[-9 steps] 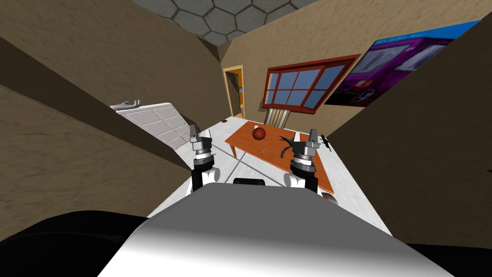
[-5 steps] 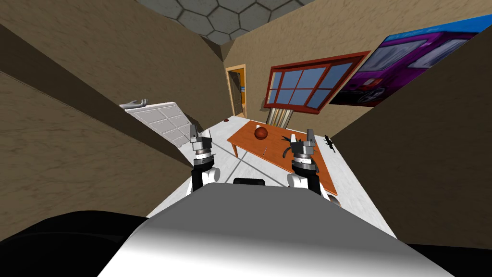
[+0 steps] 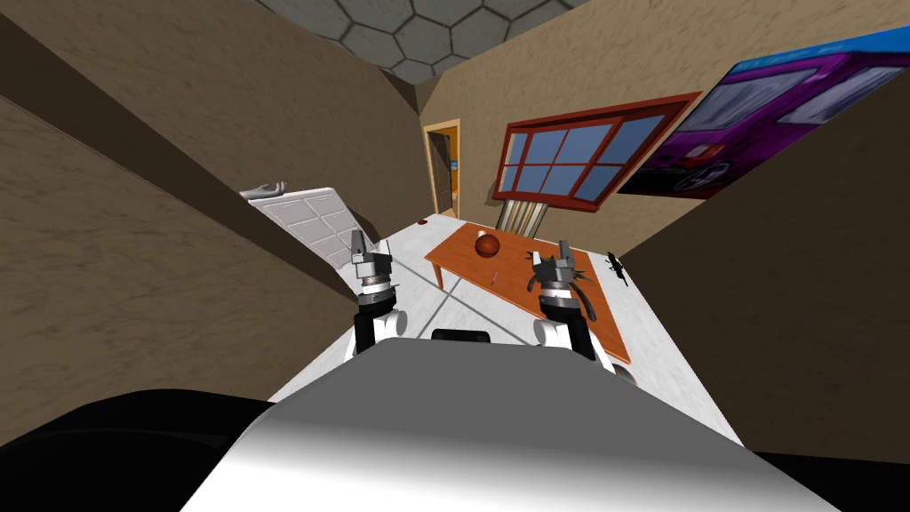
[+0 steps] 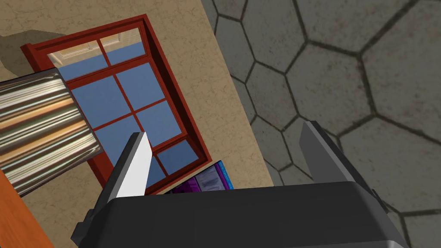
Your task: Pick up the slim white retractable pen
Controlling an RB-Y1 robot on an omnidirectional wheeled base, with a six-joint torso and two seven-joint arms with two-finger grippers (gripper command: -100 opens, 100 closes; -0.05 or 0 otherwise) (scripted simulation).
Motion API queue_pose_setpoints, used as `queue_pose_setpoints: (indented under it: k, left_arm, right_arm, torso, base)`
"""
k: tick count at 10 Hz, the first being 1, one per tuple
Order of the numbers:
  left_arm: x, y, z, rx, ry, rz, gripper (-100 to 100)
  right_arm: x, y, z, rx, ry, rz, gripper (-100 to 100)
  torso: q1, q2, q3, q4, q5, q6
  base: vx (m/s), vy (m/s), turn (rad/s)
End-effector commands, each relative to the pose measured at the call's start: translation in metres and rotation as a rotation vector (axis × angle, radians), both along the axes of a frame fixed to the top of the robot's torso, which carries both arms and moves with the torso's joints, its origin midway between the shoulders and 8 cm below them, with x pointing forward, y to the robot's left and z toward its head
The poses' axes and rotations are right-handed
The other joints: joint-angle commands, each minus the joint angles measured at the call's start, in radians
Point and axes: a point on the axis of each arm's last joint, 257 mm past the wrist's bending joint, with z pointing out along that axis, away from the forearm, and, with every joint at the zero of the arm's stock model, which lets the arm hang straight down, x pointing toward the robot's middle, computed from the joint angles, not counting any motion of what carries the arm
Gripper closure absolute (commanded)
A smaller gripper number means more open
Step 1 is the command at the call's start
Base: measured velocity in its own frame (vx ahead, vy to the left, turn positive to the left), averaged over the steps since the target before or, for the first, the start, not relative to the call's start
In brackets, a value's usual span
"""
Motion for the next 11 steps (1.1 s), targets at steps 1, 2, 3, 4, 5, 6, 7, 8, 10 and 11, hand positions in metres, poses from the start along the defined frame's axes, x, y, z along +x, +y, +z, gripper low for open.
queue_pose_setpoints:
  k: [1, 2, 3, 4, 5, 6, 7, 8, 10, 11]
  left_arm:
    - [0.000, 0.000, 0.000, 0.000, 0.000, 0.000, 0]
    - [0.000, 0.000, 0.000, 0.000, 0.000, 0.000, 0]
    - [0.000, 0.000, 0.000, 0.000, 0.000, 0.000, 0]
    - [0.000, 0.000, 0.000, 0.000, 0.000, 0.000, 0]
    - [0.000, 0.000, 0.000, 0.000, 0.000, 0.000, 0]
    - [0.000, 0.000, 0.000, 0.000, 0.000, 0.000, 0]
    - [0.000, 0.000, 0.000, 0.000, 0.000, 0.000, 0]
    - [0.000, 0.000, 0.000, 0.000, 0.000, 0.000, 0]
    - [0.000, 0.000, 0.000, 0.000, 0.000, 0.000, 0]
    - [0.000, 0.000, 0.000, 0.000, 0.000, 0.000, 0]
  right_arm:
    - [0.010, -0.008, -0.014, 0.035, 0.053, 0.011, -100]
    - [0.011, -0.008, -0.015, 0.049, 0.060, 0.018, -100]
    - [0.017, -0.015, -0.025, 0.073, 0.097, 0.020, -100]
    - [0.018, -0.015, -0.028, 0.091, 0.108, 0.026, -100]
    - [0.025, -0.023, -0.040, 0.118, 0.149, 0.025, -100]
    - [0.026, -0.024, -0.042, 0.139, 0.157, 0.032, -100]
    - [0.032, -0.032, -0.054, 0.167, 0.196, 0.027, -100]
    - [0.033, -0.033, -0.057, 0.192, 0.208, 0.033, -100]
    - [0.039, -0.042, -0.073, 0.250, 0.258, 0.031, -100]
    - [0.044, -0.052, -0.085, 0.283, 0.297, 0.018, -100]
  torso:
    - [0.000, 0.000, 0.000, 0.000, 0.000, 0.000]
    - [0.000, 0.000, 0.000, 0.000, 0.000, 0.000]
    - [0.000, -0.001, 0.000, 0.000, 0.000, 0.000]
    - [0.000, -0.001, -0.001, 0.000, 0.000, 0.000]
    - [-0.001, -0.001, -0.001, 0.000, 0.000, 0.000]
    - [0.000, -0.001, 0.000, 0.000, 0.000, 0.000]
    - [0.000, -0.001, 0.000, 0.000, 0.000, 0.000]
    - [0.000, -0.001, -0.001, 0.000, 0.000, 0.000]
    - [0.000, -0.001, -0.001, 0.000, 0.000, 0.000]
    - [0.000, -0.001, -0.001, 0.000, 0.000, 0.000]
  base:
    - [-0.032, 0.046, 0.060]
    - [-0.018, 0.034, 0.032]
    - [-0.017, 0.037, 0.068]
    - [-0.016, 0.031, 0.036]
    - [-0.023, 0.041, 0.078]
    - [-0.021, 0.035, 0.031]
    - [-0.022, 0.044, 0.061]
    - [-0.015, 0.033, 0.034]
    - [-0.011, 0.039, 0.050]
    - [-0.013, 0.043, 0.076]
